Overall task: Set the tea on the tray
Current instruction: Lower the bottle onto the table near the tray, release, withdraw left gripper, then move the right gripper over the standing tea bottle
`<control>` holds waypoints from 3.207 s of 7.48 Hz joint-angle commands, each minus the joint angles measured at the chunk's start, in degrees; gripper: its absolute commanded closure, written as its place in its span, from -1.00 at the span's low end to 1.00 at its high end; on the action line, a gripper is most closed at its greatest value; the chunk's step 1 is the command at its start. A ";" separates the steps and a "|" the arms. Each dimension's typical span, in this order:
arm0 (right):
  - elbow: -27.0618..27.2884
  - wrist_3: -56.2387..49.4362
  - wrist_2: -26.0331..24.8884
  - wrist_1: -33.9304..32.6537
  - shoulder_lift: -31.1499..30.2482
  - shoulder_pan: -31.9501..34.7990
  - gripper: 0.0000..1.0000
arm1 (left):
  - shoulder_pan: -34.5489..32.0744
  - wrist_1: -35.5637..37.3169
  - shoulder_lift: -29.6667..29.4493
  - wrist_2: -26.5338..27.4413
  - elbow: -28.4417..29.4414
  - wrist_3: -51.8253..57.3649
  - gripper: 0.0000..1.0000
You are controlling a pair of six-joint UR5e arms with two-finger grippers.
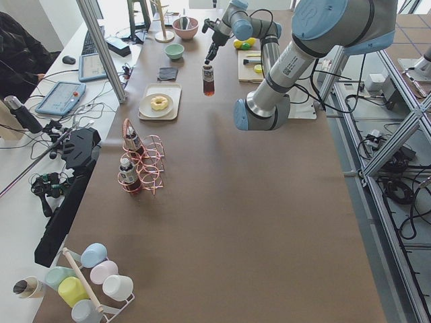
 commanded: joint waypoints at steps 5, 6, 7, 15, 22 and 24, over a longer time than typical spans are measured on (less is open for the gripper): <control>0.15 -0.25 0.00 0.00 -0.03 0.00 -1.00 | 2.18 -7.19 3.60 1.86 2.51 -0.01 1.00; 0.23 -0.34 -0.09 0.00 0.23 0.00 -1.00 | 2.18 -7.62 3.60 1.77 2.43 -0.09 1.00; 0.15 -0.34 0.00 0.00 0.06 0.00 -1.00 | 2.18 -7.72 3.95 1.77 2.51 -0.09 0.16; 2.85 0.36 -0.35 -0.09 1.03 0.00 -1.00 | -6.49 -6.40 5.27 -7.70 -4.25 8.10 -0.94; 10.94 15.23 -0.35 -20.83 24.29 -8.74 -1.00 | -33.30 -6.84 32.99 -32.84 -20.31 22.92 -0.94; 12.71 29.37 -0.61 -20.57 30.70 -16.66 -1.00 | -38.76 -11.19 44.07 -36.63 -21.12 27.32 -0.94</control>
